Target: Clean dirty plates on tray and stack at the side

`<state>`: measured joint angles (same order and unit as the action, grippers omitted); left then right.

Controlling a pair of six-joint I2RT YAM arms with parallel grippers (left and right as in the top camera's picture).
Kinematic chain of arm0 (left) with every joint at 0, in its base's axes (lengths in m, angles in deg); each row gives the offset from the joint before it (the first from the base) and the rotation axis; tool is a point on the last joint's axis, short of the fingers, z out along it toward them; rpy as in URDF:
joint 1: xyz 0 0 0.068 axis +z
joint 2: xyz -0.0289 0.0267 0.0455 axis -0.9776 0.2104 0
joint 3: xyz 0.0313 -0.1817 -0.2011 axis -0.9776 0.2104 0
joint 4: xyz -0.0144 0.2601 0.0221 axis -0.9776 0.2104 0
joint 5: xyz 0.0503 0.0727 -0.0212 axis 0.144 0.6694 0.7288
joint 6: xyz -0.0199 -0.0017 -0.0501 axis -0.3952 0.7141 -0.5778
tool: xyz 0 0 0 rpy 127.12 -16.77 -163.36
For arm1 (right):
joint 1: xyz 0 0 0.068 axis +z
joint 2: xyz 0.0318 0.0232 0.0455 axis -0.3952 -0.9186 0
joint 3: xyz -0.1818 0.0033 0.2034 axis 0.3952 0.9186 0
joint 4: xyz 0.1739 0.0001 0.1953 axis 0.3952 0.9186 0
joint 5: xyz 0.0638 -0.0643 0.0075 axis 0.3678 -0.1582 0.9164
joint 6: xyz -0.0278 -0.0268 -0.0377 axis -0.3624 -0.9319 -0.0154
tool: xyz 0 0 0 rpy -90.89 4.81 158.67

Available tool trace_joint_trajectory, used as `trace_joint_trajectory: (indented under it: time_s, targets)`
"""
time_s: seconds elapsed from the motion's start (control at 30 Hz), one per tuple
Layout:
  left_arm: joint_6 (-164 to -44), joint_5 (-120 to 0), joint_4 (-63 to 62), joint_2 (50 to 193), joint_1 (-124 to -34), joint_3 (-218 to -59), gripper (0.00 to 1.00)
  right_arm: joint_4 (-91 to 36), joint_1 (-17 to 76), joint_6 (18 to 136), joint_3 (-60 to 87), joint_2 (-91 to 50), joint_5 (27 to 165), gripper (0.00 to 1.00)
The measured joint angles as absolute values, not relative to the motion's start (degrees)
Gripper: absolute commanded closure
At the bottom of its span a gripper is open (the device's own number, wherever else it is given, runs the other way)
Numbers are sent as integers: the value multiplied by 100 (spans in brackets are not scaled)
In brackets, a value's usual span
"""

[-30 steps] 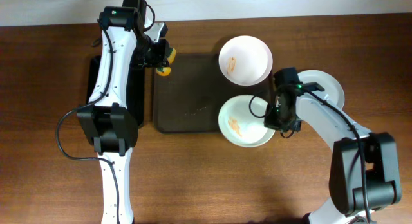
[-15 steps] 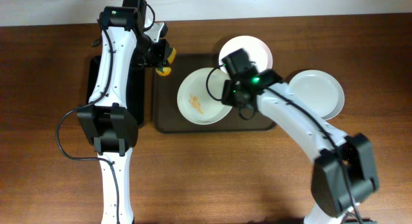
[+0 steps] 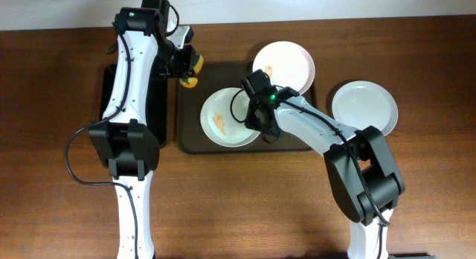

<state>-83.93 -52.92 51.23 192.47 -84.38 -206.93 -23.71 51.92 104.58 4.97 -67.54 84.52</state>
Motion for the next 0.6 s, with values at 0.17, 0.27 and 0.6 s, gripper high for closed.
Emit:
trace_joint_trajectory:
  time_s: [0.17,0.27,0.6]
  targets:
    - [-8393,-5292,5105,19247,-8438,-20693,99,-2548,5033,9619,466,-6754,8905,47]
    - [-8393,-5292,5079,19247,-8438,-20693,99,-2550,4622,8959,449,-6754,9451,46]
    - [-8393,-5292,5029,19247,-8438,-20693,99,-2552,3782,7945,414,-6909,10520,53]
